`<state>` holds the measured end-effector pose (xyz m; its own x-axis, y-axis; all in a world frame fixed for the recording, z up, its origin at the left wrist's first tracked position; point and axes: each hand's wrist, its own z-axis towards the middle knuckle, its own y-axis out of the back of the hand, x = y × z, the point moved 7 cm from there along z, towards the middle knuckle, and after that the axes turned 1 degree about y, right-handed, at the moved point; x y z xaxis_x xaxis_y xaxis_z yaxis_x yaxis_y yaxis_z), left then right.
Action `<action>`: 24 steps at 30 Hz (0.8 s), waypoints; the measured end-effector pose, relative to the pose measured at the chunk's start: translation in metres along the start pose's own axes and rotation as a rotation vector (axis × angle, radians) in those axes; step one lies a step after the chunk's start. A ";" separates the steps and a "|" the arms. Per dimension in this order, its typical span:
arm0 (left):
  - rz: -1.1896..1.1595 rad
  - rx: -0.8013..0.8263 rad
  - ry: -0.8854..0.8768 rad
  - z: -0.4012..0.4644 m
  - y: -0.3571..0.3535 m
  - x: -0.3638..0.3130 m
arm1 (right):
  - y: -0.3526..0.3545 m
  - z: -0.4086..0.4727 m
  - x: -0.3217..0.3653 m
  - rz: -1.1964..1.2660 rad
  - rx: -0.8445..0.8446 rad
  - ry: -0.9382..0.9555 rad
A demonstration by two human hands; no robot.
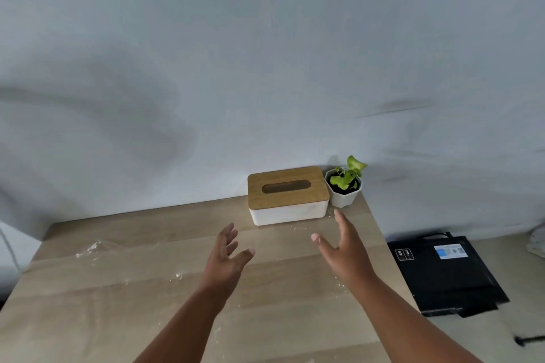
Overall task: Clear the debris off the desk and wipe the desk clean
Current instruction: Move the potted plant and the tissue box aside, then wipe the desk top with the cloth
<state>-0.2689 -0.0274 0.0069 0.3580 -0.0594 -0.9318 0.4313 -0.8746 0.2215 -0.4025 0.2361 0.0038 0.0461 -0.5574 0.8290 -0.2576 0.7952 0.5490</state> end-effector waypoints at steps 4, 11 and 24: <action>0.022 -0.006 -0.035 -0.037 0.005 0.014 | 0.005 -0.044 -0.013 -0.054 0.003 0.020; 0.108 0.003 -0.051 -0.118 0.008 0.063 | 0.018 -0.140 -0.052 -0.199 0.045 0.031; 0.432 0.062 -0.069 -0.240 -0.032 0.148 | 0.049 -0.282 -0.138 -0.510 0.154 0.048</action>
<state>-0.0308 0.1075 -0.0691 0.4378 -0.4556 -0.7751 0.2030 -0.7897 0.5789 -0.1489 0.4190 -0.0532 0.2458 -0.8494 0.4670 -0.3293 0.3799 0.8644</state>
